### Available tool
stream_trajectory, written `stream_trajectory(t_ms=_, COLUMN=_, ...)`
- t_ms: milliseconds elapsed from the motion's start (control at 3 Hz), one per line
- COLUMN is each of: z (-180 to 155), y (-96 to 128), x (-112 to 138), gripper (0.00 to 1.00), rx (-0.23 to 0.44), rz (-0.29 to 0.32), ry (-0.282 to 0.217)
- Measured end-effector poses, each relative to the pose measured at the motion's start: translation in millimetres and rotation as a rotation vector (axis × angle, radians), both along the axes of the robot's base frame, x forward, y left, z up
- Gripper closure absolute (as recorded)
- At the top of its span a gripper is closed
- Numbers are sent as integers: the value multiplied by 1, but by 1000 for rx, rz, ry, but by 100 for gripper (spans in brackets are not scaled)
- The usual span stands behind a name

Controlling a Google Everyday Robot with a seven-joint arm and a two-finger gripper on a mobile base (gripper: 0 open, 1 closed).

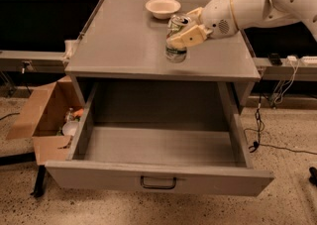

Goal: Place 7up can into top drawer

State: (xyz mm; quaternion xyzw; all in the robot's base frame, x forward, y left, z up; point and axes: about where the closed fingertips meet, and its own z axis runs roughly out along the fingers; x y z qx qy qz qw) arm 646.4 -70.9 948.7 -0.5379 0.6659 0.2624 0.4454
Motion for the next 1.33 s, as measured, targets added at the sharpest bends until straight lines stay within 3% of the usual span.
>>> stream_trajectory(t_ms=333, z=0, y=0, x=0, gripper=100, rx=0, rz=0, ry=0)
stream_trajectory(t_ms=667, z=-26, y=13, x=-26, gripper=100, rx=4, rz=81, ry=19)
stream_trajectory(t_ms=1000, z=-56, y=29, x=-68, gripper=100, rx=-30, rz=164, ry=22)
stream_trajectory(t_ms=1333, z=-105, y=42, x=-110, gripper=100, rx=-71, rz=224, ry=64)
